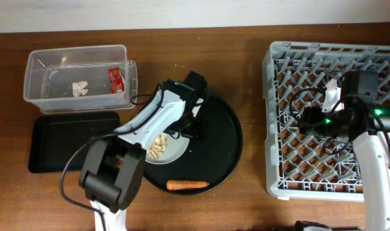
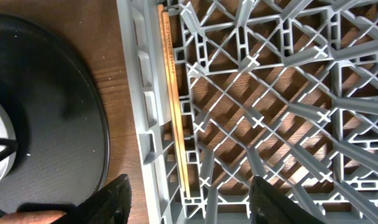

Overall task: Sort waste into correct bins and load items into the dishwasher rack
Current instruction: 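Grasp the grey plate edge with the left gripper and lift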

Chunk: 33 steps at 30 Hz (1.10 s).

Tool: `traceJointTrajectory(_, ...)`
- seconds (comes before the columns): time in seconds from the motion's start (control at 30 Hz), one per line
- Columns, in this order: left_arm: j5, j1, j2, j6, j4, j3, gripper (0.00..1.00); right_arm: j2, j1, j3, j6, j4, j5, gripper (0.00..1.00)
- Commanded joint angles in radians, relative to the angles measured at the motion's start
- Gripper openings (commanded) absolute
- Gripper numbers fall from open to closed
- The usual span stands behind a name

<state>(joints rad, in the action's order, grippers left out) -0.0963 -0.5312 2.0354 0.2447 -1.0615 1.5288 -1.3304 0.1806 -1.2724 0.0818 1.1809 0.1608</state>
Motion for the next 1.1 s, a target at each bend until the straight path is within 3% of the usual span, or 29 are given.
traceJointTrajectory(0.0, 0.035, -0.008, 0.016, 0.153, 0.001, 0.005, 0.83, -0.002, 0.003, 0.006, -0.004, 0.002, 0.032, 0.61)
traceJointTrajectory(0.07, 0.117, -0.026, 0.021, 0.219, 0.003, 0.005, 0.81, -0.002, 0.003, 0.006, -0.004, 0.008, 0.043, 0.61)
traceJointTrajectory(0.4, 0.119, -0.083, 0.124, 0.256, 0.02, 0.005, 0.8, -0.002, 0.003, 0.006, -0.004, 0.016, 0.054, 0.6)
traceJointTrajectory(0.8, 0.181, -0.083, 0.129, 0.256, -0.012, 0.006, 0.02, -0.002, 0.003, 0.006, -0.004, 0.016, 0.053, 0.6)
traceJointTrajectory(0.97, 0.203, -0.082, 0.128, 0.256, -0.025, 0.015, 0.0, -0.002, 0.003, 0.006, -0.004, 0.018, 0.053, 0.6)
traceJointTrajectory(1.07, 0.277, -0.082, 0.128, 0.256, -0.122, 0.092, 0.0, -0.002, 0.003, 0.006, -0.004, 0.018, 0.053, 0.6)
